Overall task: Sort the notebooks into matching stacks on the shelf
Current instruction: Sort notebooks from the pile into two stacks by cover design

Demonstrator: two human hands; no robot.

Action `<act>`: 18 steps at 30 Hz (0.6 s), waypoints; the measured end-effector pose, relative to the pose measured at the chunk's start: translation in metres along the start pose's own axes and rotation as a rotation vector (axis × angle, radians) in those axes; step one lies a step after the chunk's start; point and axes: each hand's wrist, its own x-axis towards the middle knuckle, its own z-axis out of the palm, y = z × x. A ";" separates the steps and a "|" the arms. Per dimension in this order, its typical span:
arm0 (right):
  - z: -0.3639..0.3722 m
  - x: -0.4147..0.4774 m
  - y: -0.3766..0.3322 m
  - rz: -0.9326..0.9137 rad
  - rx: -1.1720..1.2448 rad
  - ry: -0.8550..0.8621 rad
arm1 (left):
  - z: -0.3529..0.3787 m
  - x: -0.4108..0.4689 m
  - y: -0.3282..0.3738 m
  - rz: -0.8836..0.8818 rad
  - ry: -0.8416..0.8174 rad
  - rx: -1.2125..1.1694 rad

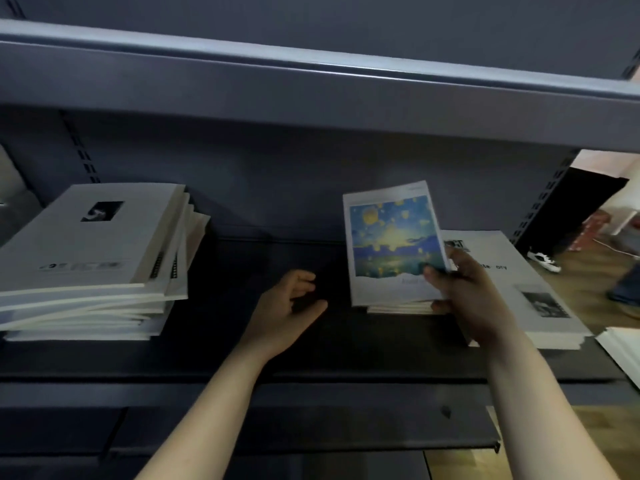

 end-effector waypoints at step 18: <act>-0.059 0.053 0.028 -0.050 -0.651 0.179 | 0.021 0.001 -0.028 0.122 0.179 0.705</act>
